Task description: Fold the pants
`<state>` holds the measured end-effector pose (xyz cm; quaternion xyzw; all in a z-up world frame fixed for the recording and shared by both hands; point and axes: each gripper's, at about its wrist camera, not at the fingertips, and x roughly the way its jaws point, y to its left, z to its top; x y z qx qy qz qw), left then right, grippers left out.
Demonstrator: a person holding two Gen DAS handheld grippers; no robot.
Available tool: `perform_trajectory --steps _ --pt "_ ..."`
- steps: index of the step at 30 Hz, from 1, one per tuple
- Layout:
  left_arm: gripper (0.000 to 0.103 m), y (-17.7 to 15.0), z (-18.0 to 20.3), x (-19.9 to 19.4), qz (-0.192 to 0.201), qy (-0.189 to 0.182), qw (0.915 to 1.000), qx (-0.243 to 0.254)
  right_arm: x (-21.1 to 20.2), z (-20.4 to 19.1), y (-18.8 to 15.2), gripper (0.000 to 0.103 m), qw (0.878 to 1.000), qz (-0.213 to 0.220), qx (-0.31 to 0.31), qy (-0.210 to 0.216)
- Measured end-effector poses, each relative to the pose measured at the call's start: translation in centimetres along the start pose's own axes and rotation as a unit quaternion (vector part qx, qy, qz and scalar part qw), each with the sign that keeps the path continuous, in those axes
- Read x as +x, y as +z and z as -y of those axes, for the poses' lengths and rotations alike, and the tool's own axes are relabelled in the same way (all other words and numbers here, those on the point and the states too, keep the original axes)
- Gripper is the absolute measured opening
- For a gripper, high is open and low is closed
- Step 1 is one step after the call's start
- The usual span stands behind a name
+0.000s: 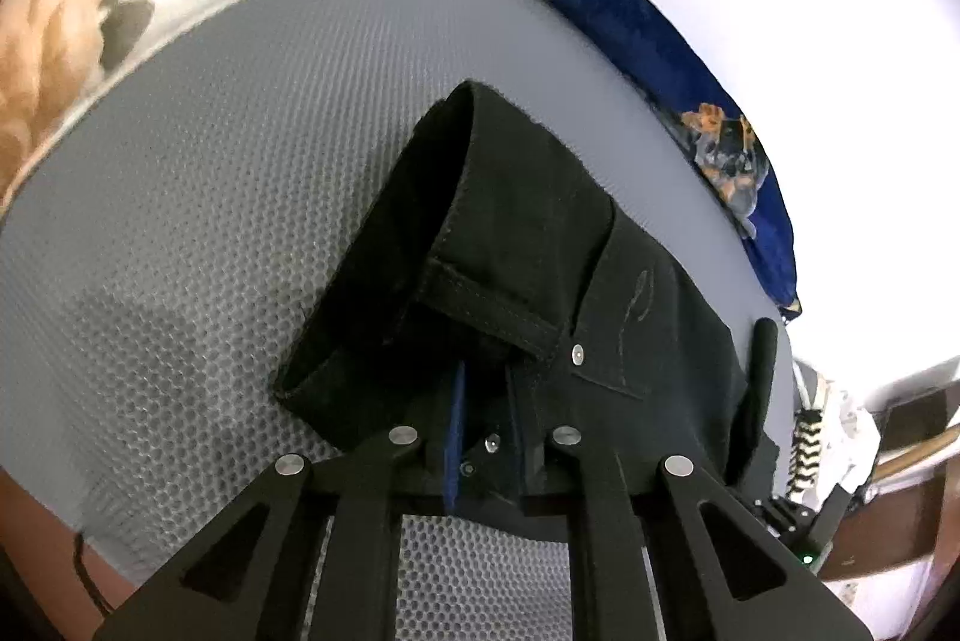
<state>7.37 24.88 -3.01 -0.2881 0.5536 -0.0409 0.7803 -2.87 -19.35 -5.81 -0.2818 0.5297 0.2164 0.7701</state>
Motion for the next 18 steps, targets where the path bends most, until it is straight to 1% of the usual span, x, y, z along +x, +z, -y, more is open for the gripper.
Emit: perform_trajectory --steps 2,4,8,10,13,16,18 --pt "0.012 -0.2 0.5 -0.6 0.001 0.016 0.9997 0.018 -0.7 -0.1 0.1 0.004 1.0 0.002 0.004 -0.004" --pt "0.012 -0.5 0.6 -1.0 -0.003 0.022 0.9993 0.03 -1.4 -0.3 0.1 0.004 1.0 0.004 0.008 -0.005" --pt "0.012 -1.0 0.0 -0.9 -0.027 0.04 0.9979 0.043 -2.4 -1.3 -0.5 0.004 1.0 -0.003 0.017 0.005" --pt "0.012 -1.4 -0.2 -0.7 -0.042 0.057 0.9961 0.054 -2.2 -2.2 -1.0 0.004 1.0 -0.012 0.012 0.01" --pt "0.012 -1.9 0.0 -0.5 -0.054 0.083 0.9918 0.081 -1.6 -3.4 -1.6 0.004 0.999 -0.028 0.017 0.028" --pt "0.012 -2.2 0.8 0.0 -0.055 0.112 0.9854 0.116 -0.9 -4.3 -2.0 0.004 0.998 -0.04 0.018 0.037" --pt "0.012 -2.4 1.5 0.6 -0.052 0.145 0.9786 0.136 -0.4 -4.1 -1.9 0.004 0.998 -0.04 0.027 0.04"
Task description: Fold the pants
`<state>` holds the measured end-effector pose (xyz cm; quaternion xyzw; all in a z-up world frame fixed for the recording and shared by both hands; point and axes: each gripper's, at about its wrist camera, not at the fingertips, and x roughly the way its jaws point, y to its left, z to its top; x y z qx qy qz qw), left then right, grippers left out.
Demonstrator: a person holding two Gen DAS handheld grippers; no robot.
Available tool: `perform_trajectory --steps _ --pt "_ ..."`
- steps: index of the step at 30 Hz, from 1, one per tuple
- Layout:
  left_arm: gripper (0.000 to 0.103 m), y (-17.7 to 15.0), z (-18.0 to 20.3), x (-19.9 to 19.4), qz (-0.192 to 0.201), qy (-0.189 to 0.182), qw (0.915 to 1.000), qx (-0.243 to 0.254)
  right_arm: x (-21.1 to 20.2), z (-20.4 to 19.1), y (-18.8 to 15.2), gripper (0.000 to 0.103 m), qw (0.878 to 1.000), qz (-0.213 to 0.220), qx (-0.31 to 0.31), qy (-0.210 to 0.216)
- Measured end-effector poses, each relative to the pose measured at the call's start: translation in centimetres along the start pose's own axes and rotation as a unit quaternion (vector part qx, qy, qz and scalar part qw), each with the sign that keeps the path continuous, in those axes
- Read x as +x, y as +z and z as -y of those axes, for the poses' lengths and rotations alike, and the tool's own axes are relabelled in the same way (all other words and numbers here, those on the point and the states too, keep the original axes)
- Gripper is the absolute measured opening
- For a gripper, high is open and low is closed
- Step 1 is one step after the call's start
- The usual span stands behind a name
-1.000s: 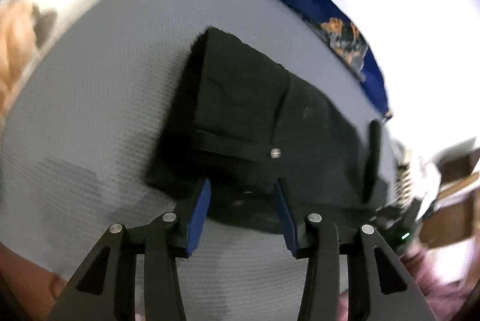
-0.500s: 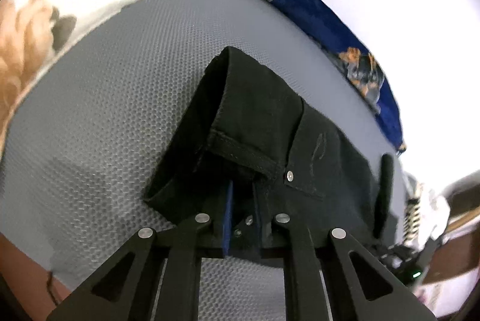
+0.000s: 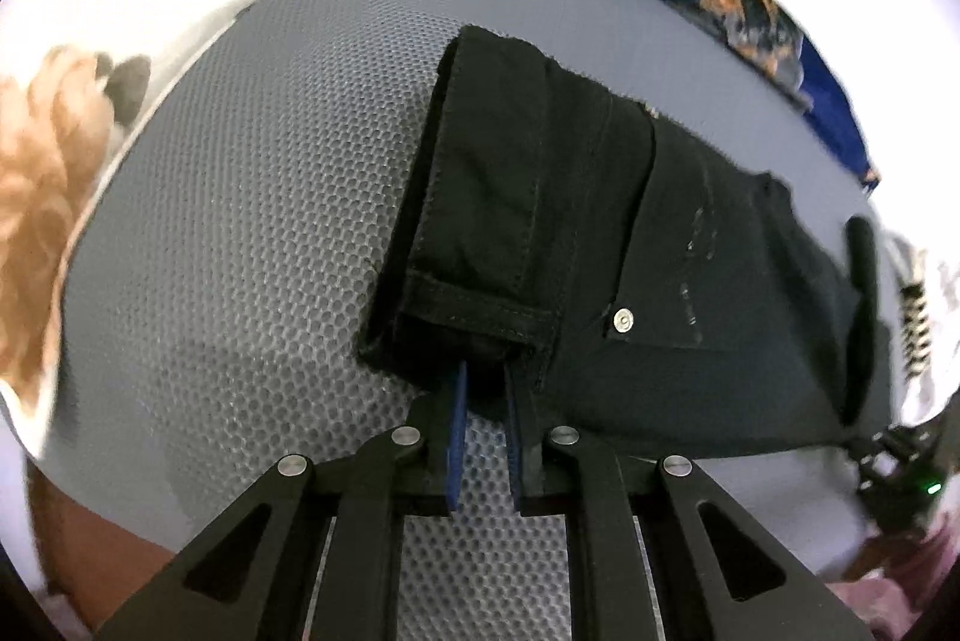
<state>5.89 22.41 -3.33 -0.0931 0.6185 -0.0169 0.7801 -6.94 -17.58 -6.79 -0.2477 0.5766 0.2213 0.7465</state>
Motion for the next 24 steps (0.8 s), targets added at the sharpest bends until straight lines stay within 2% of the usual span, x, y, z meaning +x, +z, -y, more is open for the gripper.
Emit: perform_trajectory --steps 2,5,8,11,14,17,21,23,24 --pt "0.012 -0.1 1.2 -0.1 0.007 0.031 0.9992 0.026 0.1 0.8 0.2 0.005 1.0 0.002 0.022 0.018" --pt "0.019 -0.6 2.0 -0.5 0.006 0.051 0.9975 0.049 0.0 1.5 0.0 0.006 0.998 0.008 0.05 0.032" --pt "0.02 -1.3 1.7 -1.9 0.003 0.049 0.9967 0.065 0.2 1.6 -0.5 0.006 0.997 0.018 0.067 0.036" --pt "0.02 -2.4 2.8 -3.8 0.018 0.048 0.9938 0.098 0.3 1.7 -1.0 0.007 0.995 0.026 0.082 0.045" --pt "0.02 -2.9 6.3 -5.1 0.052 0.04 0.9841 0.165 0.1 2.2 -1.3 0.008 0.992 0.036 0.1 0.063" --pt "0.02 -4.0 11.5 -5.4 0.078 -0.014 0.9662 0.245 0.0 3.0 -1.5 0.008 0.987 0.041 0.128 0.087" --pt "0.02 -5.7 19.6 -3.4 0.077 -0.09 0.9267 0.357 -0.5 4.3 -1.6 0.008 0.974 0.051 0.18 0.126" --pt "0.02 -6.5 23.3 -2.1 0.073 -0.118 0.9051 0.402 -1.0 4.6 -1.4 0.007 0.972 0.059 0.185 0.129" --pt "0.02 -6.9 24.7 -1.5 0.071 -0.128 0.8971 0.417 -1.2 4.6 -1.3 0.008 0.973 0.063 0.184 0.126"
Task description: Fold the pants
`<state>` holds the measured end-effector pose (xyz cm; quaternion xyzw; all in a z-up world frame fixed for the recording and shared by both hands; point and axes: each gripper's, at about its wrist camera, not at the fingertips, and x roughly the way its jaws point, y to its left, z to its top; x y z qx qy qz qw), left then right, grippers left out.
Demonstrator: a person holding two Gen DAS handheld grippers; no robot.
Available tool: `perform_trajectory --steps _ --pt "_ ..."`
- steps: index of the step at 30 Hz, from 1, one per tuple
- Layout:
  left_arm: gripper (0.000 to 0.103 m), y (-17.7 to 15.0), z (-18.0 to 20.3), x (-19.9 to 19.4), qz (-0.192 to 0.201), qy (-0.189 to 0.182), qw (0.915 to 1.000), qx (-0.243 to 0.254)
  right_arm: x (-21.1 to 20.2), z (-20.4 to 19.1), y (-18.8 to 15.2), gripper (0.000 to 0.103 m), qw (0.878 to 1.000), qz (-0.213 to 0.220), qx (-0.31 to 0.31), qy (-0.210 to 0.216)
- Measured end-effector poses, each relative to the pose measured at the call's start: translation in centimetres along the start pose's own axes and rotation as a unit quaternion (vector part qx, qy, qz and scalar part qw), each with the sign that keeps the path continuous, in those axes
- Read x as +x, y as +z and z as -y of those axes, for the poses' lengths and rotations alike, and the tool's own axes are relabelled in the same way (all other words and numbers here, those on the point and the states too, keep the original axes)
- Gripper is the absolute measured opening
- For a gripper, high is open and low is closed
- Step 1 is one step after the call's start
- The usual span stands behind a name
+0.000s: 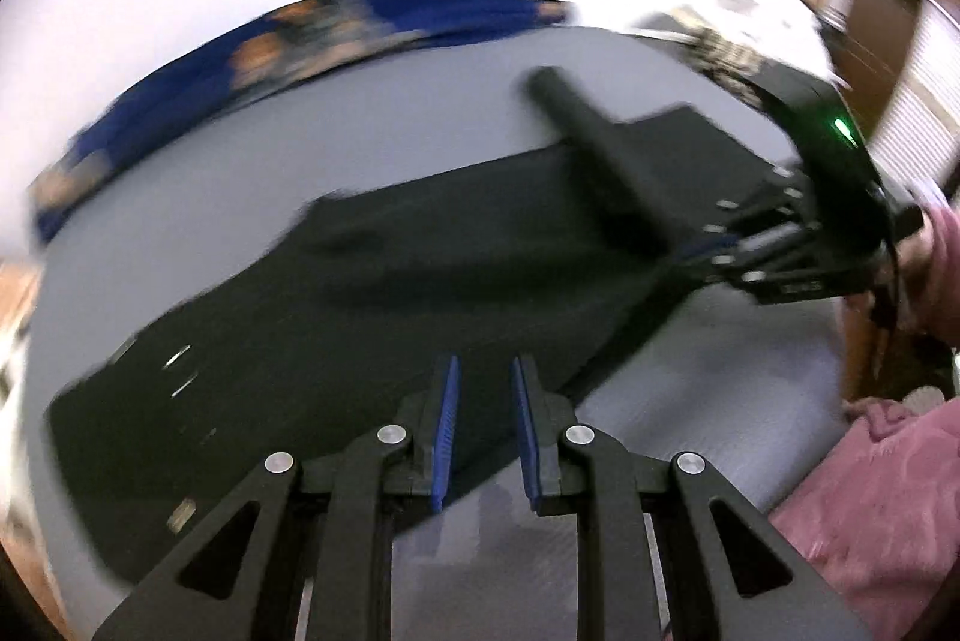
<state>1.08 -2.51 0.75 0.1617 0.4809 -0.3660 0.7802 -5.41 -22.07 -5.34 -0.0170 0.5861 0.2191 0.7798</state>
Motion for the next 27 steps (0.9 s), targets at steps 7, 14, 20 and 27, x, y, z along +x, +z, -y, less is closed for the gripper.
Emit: perform_trajectory --steps 7,14,20,27 --pt "0.02 2.9 5.9 5.9 -0.01 -0.062 0.9937 0.092 -0.6 0.1 0.5 0.007 1.0 0.017 0.009 0.007" --pt "0.018 4.1 8.3 8.6 -0.026 -0.069 0.9913 0.109 -0.2 0.5 0.4 0.007 1.0 0.016 0.012 0.001" --pt "0.006 4.0 7.8 9.3 -0.041 -0.067 0.9933 0.085 -0.7 0.8 0.3 0.02 1.0 0.012 -0.003 0.013" --pt "0.006 3.9 7.4 9.9 -0.046 -0.079 0.9945 0.05 -5.3 6.7 1.7 0.045 0.997 0.066 0.049 0.004"
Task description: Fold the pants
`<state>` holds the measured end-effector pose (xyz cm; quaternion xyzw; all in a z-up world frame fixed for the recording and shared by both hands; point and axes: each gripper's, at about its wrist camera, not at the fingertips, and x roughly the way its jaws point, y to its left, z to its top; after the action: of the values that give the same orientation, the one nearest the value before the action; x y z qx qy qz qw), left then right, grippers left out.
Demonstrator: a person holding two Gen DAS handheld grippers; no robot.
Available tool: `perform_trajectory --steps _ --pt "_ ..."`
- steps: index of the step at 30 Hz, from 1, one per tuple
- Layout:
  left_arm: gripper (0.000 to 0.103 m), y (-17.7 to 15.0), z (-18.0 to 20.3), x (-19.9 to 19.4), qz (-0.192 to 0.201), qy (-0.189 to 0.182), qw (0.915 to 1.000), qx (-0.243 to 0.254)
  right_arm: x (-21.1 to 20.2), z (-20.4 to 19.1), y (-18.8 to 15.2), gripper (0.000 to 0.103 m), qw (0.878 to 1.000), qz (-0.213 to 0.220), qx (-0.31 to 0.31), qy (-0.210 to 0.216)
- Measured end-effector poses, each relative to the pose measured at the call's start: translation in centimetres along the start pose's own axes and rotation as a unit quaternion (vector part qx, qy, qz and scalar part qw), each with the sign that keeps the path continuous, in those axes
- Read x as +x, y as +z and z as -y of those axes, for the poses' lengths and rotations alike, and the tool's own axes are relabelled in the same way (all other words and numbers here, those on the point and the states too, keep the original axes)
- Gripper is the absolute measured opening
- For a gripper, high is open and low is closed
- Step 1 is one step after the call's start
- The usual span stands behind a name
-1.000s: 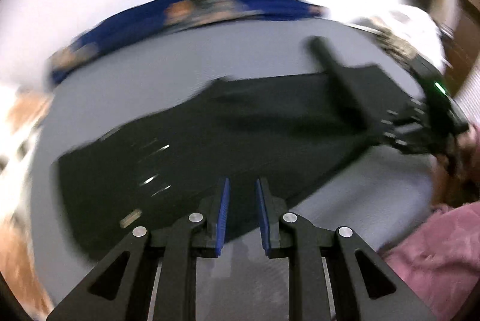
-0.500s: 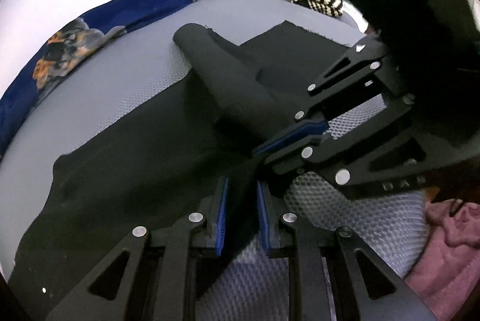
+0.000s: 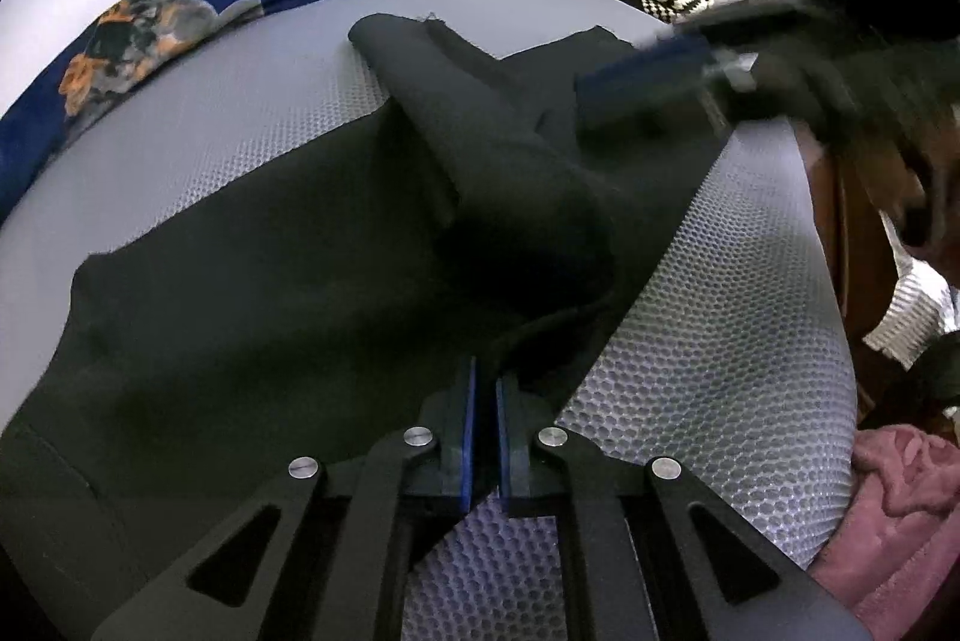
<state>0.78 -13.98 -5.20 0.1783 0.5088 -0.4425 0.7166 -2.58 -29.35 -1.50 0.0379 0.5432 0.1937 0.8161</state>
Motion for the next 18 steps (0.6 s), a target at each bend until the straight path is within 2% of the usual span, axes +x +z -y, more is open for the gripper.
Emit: perform_trajectory --steps 4,8,13,18 --pt "0.006 -0.1 -0.5 0.1 -0.001 -0.01 0.9997 -0.024 1.0 8.2 2.8 0.045 0.992 0.029 0.126 0.012" --pt "0.006 -0.2 -0.7 0.1 0.0 -0.013 0.9989 -0.045 3.9 15.1 4.8 0.04 0.969 0.039 0.24 0.028" --pt "0.006 -0.1 -1.0 0.2 -0.002 -0.017 0.9975 -0.068 7.0 20.2 6.3 0.035 0.945 0.039 0.323 0.037" --pt "0.006 -0.1 -1.5 0.4 -0.006 -0.021 0.9964 -0.082 9.0 22.9 7.5 0.029 0.93 0.045 0.362 0.049"
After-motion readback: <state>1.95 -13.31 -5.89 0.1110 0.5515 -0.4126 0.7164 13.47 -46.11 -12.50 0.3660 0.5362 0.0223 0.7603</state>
